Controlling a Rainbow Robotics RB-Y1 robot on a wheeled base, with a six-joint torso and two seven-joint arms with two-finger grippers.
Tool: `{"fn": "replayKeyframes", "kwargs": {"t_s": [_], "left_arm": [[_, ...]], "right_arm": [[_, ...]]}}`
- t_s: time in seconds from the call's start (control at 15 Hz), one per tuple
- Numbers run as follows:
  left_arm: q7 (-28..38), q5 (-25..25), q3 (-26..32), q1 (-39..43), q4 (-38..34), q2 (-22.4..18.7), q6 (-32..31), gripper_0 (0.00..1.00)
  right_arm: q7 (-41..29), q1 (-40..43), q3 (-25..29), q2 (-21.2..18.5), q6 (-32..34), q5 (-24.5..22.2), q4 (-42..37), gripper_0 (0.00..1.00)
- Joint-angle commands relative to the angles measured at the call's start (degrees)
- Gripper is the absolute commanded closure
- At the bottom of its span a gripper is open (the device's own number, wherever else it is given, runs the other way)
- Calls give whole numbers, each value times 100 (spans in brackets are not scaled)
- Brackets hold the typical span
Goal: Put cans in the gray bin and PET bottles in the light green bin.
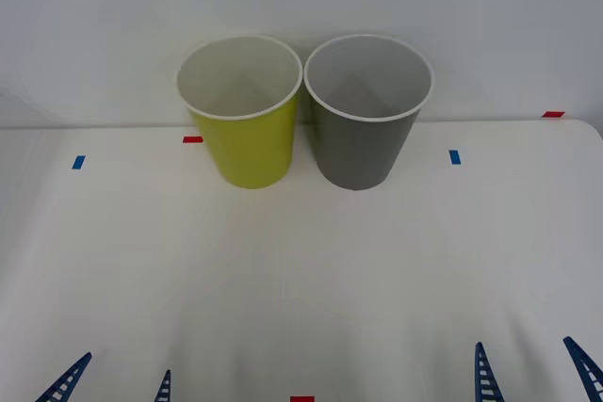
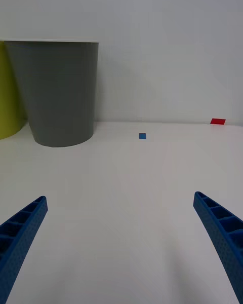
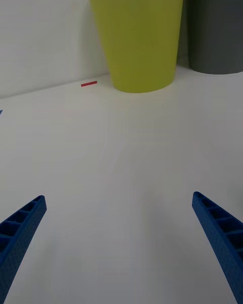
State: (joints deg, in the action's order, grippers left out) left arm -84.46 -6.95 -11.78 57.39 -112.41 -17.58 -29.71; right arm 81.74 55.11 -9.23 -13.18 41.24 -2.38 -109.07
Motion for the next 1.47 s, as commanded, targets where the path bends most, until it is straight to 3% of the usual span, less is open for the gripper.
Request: {"fn": "replayKeyframes", "kwargs": {"t_s": [0.07,1.47], "left_arm": [[0,0,0,0,0,0,0,0],[0,0,0,0,0,0,0,0]], "right_arm": [[0,0,0,0,-2,1,0,0],[0,0,0,0,-2,1,0,0]]}}
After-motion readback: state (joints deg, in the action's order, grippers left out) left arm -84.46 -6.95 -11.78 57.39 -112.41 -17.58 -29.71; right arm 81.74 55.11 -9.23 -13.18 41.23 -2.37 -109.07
